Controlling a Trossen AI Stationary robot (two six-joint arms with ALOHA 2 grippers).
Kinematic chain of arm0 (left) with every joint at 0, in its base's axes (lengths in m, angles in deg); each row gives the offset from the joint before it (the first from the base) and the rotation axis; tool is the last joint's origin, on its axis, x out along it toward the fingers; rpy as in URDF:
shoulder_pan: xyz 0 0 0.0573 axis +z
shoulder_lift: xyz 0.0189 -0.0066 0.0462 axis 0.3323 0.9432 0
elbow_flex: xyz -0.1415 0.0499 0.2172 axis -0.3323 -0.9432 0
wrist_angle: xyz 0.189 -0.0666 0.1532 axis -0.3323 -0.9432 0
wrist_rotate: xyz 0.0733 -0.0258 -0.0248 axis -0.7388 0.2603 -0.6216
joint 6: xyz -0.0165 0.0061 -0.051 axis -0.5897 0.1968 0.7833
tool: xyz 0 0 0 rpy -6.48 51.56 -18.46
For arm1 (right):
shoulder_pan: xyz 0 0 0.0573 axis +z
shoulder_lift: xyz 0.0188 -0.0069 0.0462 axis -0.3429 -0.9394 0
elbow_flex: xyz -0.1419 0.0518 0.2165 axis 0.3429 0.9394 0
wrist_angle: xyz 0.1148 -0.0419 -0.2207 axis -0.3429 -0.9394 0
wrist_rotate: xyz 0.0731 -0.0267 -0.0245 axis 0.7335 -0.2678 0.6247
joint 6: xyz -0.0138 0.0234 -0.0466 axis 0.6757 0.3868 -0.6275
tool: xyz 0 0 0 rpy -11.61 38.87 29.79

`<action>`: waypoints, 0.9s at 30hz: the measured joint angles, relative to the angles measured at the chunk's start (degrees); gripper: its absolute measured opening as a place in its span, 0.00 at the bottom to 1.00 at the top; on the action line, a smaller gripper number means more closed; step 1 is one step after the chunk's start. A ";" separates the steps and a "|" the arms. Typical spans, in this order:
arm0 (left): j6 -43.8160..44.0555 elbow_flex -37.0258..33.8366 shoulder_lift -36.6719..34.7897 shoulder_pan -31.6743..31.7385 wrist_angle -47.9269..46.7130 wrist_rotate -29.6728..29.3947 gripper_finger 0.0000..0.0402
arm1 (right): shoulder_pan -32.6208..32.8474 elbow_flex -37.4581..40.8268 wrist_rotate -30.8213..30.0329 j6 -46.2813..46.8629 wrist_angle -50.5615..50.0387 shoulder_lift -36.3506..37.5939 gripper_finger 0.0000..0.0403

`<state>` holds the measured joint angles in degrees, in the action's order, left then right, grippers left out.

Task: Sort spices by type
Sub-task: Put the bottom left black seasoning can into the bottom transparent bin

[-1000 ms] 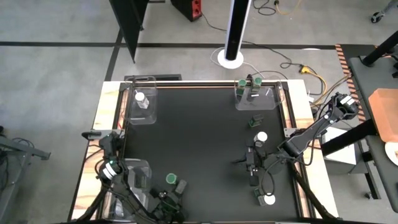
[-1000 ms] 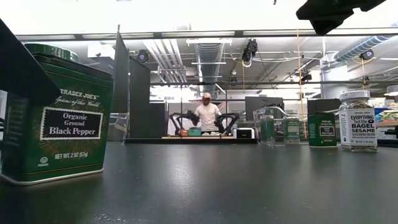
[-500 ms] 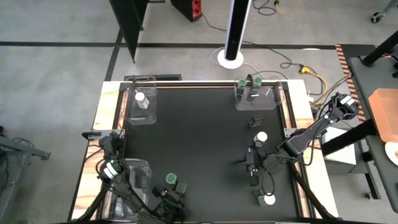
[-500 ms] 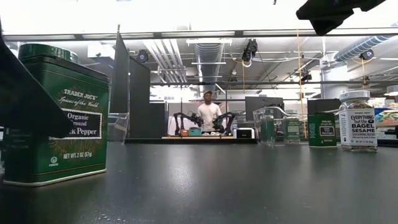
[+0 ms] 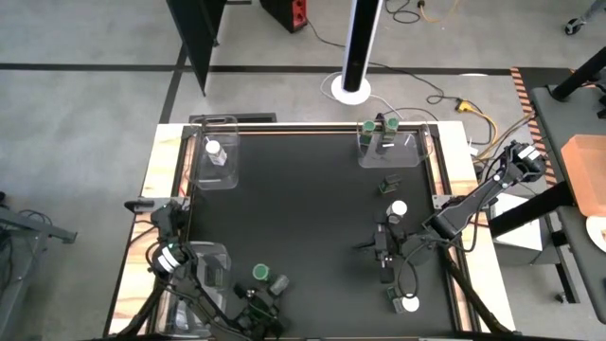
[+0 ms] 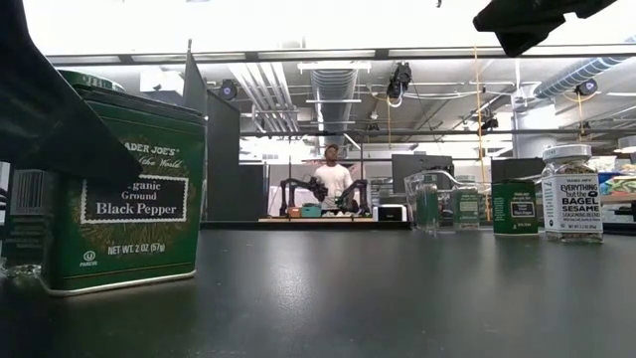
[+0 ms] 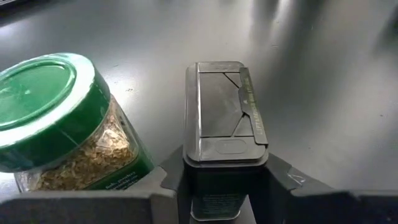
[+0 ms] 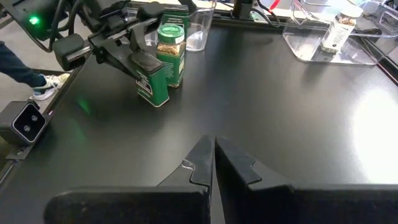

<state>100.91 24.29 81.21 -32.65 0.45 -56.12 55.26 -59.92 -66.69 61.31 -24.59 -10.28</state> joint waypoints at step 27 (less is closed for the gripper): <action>-19.23 30.10 -5.10 -1.98 -15.04 11.22 0.24 | -0.02 -0.04 0.04 0.43 2.07 0.04 0.02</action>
<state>81.68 54.39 76.11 -34.63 -14.58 -44.90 55.24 -59.96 -66.65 61.74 -22.51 -10.23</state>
